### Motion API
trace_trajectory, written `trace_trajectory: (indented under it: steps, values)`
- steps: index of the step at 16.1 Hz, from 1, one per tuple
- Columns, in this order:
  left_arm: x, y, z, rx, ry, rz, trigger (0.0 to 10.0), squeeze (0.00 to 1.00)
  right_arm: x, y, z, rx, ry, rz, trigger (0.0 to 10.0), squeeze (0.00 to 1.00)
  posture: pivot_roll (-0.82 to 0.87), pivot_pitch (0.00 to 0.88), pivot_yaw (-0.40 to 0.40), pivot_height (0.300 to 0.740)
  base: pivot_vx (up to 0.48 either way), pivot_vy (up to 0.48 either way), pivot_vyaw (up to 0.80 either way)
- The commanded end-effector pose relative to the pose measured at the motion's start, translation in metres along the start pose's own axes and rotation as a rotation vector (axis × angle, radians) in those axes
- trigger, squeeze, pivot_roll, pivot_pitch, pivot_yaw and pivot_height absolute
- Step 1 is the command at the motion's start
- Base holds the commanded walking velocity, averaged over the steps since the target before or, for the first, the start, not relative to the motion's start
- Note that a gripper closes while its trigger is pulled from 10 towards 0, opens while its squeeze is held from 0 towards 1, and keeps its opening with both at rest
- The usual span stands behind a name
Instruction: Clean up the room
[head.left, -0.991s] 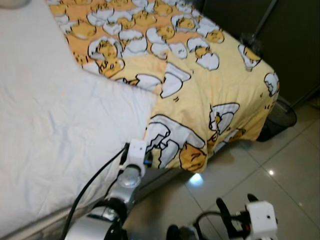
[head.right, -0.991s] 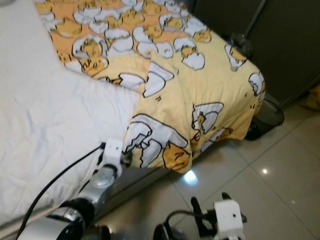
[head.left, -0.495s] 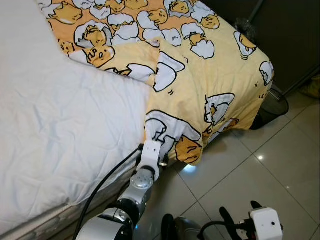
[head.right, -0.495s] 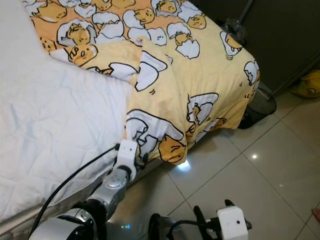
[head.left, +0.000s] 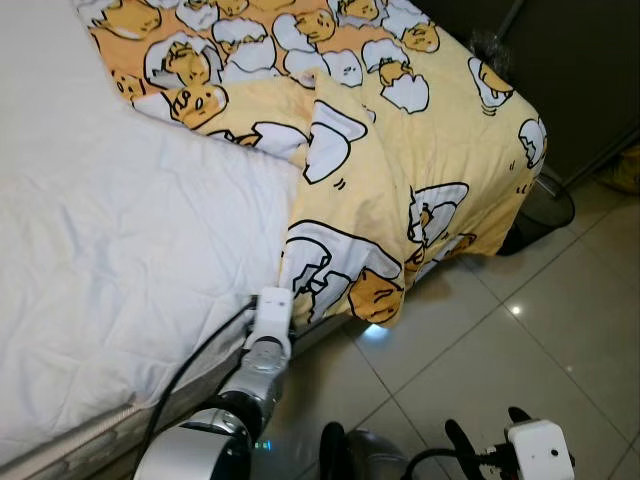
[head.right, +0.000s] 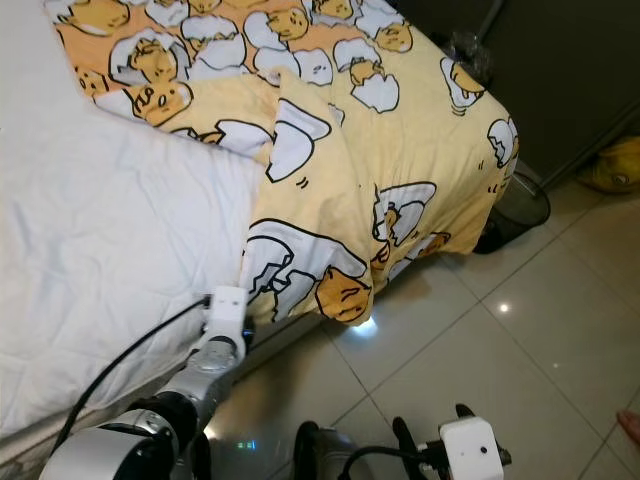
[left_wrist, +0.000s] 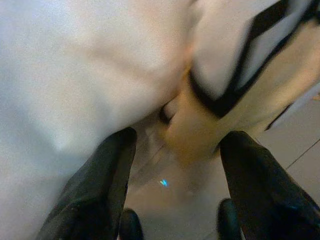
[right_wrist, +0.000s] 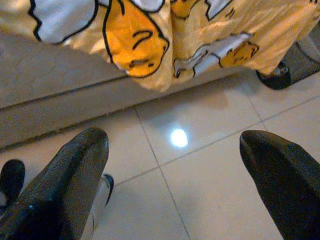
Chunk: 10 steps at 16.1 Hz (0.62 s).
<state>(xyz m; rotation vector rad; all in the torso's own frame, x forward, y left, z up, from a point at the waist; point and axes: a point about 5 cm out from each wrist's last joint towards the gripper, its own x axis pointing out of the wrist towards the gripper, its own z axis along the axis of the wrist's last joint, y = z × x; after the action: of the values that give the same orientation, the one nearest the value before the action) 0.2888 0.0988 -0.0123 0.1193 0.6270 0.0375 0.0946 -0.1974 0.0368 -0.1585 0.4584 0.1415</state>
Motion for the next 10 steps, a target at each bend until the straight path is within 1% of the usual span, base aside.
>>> trace_trajectory:
  steps: [1,2,4,5,6,8,10]
  values:
    - [-0.001,-0.005,-0.003,-0.023,0.024,-0.009,0.0,0.00,-0.005,-0.006,-0.001,-0.009,0.022,-0.015,10.0,0.00,-0.26,0.257,-0.151,0.740,0.000,0.000,0.00]
    - [-0.002,-0.014,0.000,-0.018,0.017,-0.056,0.0,0.00,-0.006,-0.006,0.000,-0.009,0.024,-0.020,10.0,0.00,-0.26,0.260,-0.150,0.740,0.000,0.000,0.00]
    - [-0.005,-0.026,0.003,-0.025,0.010,-0.116,0.0,0.00,-0.005,-0.006,0.001,-0.010,0.023,-0.022,10.0,0.00,-0.27,0.263,-0.149,0.740,0.000,0.000,0.00]
    - [-0.005,-0.029,0.004,-0.024,0.007,-0.128,0.0,0.00,-0.005,-0.006,0.001,-0.010,0.023,-0.022,10.0,0.00,-0.27,0.262,-0.146,0.740,0.000,0.000,0.00]
    - [-0.006,-0.035,0.008,-0.030,-0.010,-0.159,0.0,0.00,-0.005,-0.006,0.001,-0.008,0.021,-0.025,10.0,0.00,-0.27,0.262,-0.144,0.740,0.000,0.000,0.00]
    - [-0.007,-0.041,0.014,-0.041,-0.042,-0.190,0.0,0.00,-0.006,-0.005,0.001,-0.004,0.021,-0.027,10.0,0.00,-0.27,0.263,-0.138,0.740,0.000,0.000,0.00]
    - [-0.007,-0.041,0.014,-0.041,-0.042,-0.190,0.0,0.00,-0.006,-0.005,0.001,-0.004,0.021,-0.027,10.0,0.00,-0.27,0.263,-0.138,0.740,0.000,0.000,0.00]
